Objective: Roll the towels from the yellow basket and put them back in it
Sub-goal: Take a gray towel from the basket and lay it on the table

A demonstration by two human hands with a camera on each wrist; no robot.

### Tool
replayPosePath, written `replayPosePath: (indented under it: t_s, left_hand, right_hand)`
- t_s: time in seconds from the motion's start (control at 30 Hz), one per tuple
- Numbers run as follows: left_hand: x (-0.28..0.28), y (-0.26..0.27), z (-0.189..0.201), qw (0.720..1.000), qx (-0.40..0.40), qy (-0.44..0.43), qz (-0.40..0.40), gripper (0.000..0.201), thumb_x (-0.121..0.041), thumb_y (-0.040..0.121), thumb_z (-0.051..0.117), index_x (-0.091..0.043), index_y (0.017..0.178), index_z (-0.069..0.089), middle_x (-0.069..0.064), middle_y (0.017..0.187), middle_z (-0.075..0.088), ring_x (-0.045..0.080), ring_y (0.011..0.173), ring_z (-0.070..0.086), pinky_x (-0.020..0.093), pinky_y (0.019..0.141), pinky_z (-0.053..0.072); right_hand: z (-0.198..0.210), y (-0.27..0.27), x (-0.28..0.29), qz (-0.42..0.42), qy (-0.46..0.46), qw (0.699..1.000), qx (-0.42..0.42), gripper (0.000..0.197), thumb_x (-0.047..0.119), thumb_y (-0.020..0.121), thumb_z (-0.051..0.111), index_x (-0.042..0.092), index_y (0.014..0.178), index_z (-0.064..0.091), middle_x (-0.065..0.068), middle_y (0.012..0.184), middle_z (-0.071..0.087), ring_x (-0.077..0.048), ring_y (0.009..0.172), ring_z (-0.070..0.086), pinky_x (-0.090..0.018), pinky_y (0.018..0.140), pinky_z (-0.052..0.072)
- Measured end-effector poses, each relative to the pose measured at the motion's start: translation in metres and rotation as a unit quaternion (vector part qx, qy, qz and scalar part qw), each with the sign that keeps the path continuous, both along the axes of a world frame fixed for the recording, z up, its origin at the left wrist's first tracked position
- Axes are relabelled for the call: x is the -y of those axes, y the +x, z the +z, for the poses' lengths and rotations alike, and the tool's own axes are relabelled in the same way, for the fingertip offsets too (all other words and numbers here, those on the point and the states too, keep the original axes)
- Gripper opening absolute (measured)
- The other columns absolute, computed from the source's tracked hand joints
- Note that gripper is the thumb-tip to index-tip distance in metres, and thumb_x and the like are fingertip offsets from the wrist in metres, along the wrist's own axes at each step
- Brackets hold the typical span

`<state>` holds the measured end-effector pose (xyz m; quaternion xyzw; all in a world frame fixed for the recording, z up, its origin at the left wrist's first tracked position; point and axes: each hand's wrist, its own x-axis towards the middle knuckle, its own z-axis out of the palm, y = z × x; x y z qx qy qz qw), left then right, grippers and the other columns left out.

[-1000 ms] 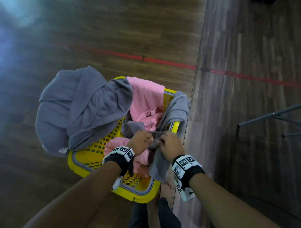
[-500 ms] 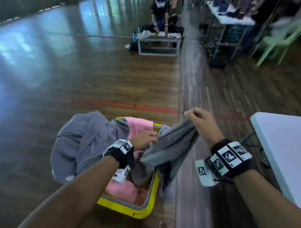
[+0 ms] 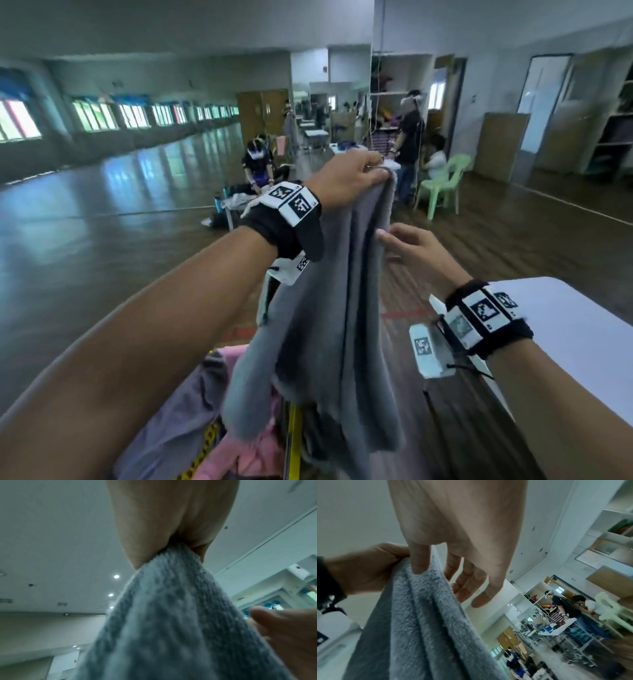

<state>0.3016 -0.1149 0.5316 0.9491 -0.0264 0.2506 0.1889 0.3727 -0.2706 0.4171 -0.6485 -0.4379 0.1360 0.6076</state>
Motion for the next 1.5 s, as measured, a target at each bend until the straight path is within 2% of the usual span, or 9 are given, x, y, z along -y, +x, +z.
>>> replayPosePath:
  t_s: [0.17, 0.27, 0.4, 0.63, 0.8, 1.07, 1.17, 1.33, 1.5]
  left_hand:
    - [0.054, 0.034, 0.047, 0.999, 0.030, 0.006, -0.023, 0.025, -0.028, 0.094, 0.056, -0.007, 0.082, 0.061, 0.007, 0.083, 0.060, 0.019, 0.075, 0.053, 0.032, 0.074, 0.043]
    - [0.077, 0.052, 0.058, 0.998, 0.044, -0.012, -0.035, 0.026, -0.027, 0.095, 0.055, -0.005, 0.086, 0.065, 0.008, 0.086, 0.062, 0.016, 0.077, 0.054, 0.033, 0.080, 0.045]
    - [0.104, 0.077, 0.050, 0.996, 0.028, -0.062, -0.055, 0.024, -0.024, 0.096, 0.053, -0.005, 0.092, 0.068, 0.009, 0.092, 0.065, 0.021, 0.086, 0.059, 0.036, 0.087, 0.046]
    - [0.121, 0.082, 0.009, 0.968, -0.025, -0.210, -0.132, 0.024, -0.019, 0.097, 0.050, 0.000, 0.099, 0.064, 0.017, 0.101, 0.064, 0.015, 0.090, 0.055, 0.030, 0.083, 0.044]
    - [0.133, 0.047, -0.063, 0.891, -0.029, -0.435, -0.125, 0.015, -0.018, 0.094, 0.053, -0.008, 0.087, 0.061, -0.001, 0.083, 0.064, 0.010, 0.076, 0.056, 0.020, 0.066, 0.043]
    - [0.159, -0.022, -0.232, 0.842, -0.038, -0.538, -0.030, 0.015, 0.000, 0.093, 0.051, 0.000, 0.082, 0.062, -0.006, 0.077, 0.068, 0.002, 0.075, 0.061, 0.013, 0.072, 0.045]
    - [0.166, -0.040, -0.269, 0.843, -0.055, -0.536, 0.004, 0.015, 0.000, 0.090, 0.055, -0.005, 0.077, 0.062, 0.003, 0.077, 0.063, 0.006, 0.074, 0.056, 0.016, 0.074, 0.043]
    - [0.154, -0.059, -0.283, 0.837, -0.023, -0.543, 0.066, 0.012, -0.018, 0.081, 0.062, -0.016, 0.069, 0.062, -0.003, 0.071, 0.057, 0.008, 0.073, 0.050, 0.020, 0.071, 0.039]
    - [0.140, -0.067, -0.283, 0.870, -0.016, -0.487, 0.077, 0.019, -0.032, 0.091, 0.051, -0.016, 0.092, 0.061, -0.005, 0.091, 0.060, 0.006, 0.090, 0.053, 0.020, 0.088, 0.041]
  right_hand:
    - [0.059, 0.017, 0.039, -0.014, 0.150, 0.986, -0.073, 0.018, 0.023, 0.094, 0.059, 0.013, 0.081, 0.054, -0.009, 0.081, 0.052, -0.020, 0.075, 0.051, -0.032, 0.067, 0.041]
    - [0.080, 0.031, 0.066, -0.018, 0.190, 0.977, -0.095, 0.024, 0.019, 0.095, 0.059, -0.002, 0.106, 0.060, -0.022, 0.102, 0.058, -0.028, 0.092, 0.055, -0.044, 0.085, 0.047]
    - [0.090, 0.058, 0.098, -0.054, 0.199, 0.975, -0.086, 0.024, 0.024, 0.089, 0.067, 0.003, 0.100, 0.068, -0.020, 0.103, 0.063, -0.030, 0.097, 0.058, -0.053, 0.100, 0.042]
    - [0.080, 0.072, 0.117, -0.019, 0.164, 0.984, -0.066, 0.014, 0.015, 0.092, 0.061, 0.004, 0.083, 0.063, -0.011, 0.084, 0.062, -0.016, 0.076, 0.058, -0.024, 0.067, 0.047]
    - [0.034, 0.060, 0.126, -0.009, 0.106, 0.994, -0.035, 0.031, 0.024, 0.086, 0.069, -0.006, 0.085, 0.063, -0.019, 0.087, 0.063, -0.023, 0.082, 0.056, -0.038, 0.077, 0.043]
    - [-0.130, 0.007, 0.145, 0.026, -0.046, 0.991, -0.122, 0.032, 0.029, 0.089, 0.067, -0.003, 0.087, 0.067, -0.017, 0.081, 0.065, -0.016, 0.080, 0.058, -0.033, 0.076, 0.045]
    - [-0.188, -0.012, 0.152, 0.060, -0.083, 0.973, -0.205, 0.053, 0.046, 0.088, 0.064, -0.006, 0.084, 0.058, -0.012, 0.079, 0.051, -0.020, 0.077, 0.045, -0.037, 0.072, 0.035]
    - [-0.236, -0.037, 0.167, 0.076, -0.085, 0.953, -0.281, 0.036, 0.045, 0.081, 0.071, 0.009, 0.083, 0.070, -0.003, 0.080, 0.063, -0.012, 0.078, 0.056, -0.023, 0.072, 0.043]
    - [-0.209, -0.038, 0.166, 0.019, -0.041, 0.980, -0.195, 0.022, 0.023, 0.090, 0.063, 0.004, 0.083, 0.069, -0.005, 0.082, 0.065, -0.011, 0.079, 0.057, -0.026, 0.073, 0.043]
